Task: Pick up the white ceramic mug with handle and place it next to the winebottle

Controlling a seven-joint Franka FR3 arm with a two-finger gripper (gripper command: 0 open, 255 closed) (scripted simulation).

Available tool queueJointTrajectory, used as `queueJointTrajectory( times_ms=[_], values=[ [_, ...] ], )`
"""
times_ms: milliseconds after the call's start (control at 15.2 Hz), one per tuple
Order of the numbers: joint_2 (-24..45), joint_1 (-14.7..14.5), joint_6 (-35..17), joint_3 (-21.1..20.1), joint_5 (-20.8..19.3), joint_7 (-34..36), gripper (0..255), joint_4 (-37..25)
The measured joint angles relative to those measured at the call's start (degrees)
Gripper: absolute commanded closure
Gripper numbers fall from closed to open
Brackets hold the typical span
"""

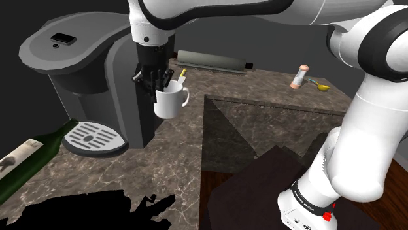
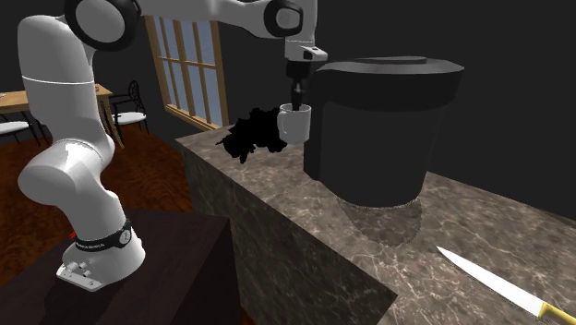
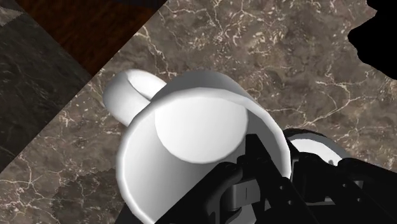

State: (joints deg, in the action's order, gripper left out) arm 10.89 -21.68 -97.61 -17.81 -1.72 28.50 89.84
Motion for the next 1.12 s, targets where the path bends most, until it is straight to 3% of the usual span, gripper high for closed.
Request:
queueJointTrajectory(
  times_ms=[396,1122],
  values=[
    [2.81,-4.57,0.32,-2.61,-1.07,7.01,255,-2.98],
    [2.99,-4.71,-7.47,-2.60,-1.60,7.78,255,3.24]
  ],
)
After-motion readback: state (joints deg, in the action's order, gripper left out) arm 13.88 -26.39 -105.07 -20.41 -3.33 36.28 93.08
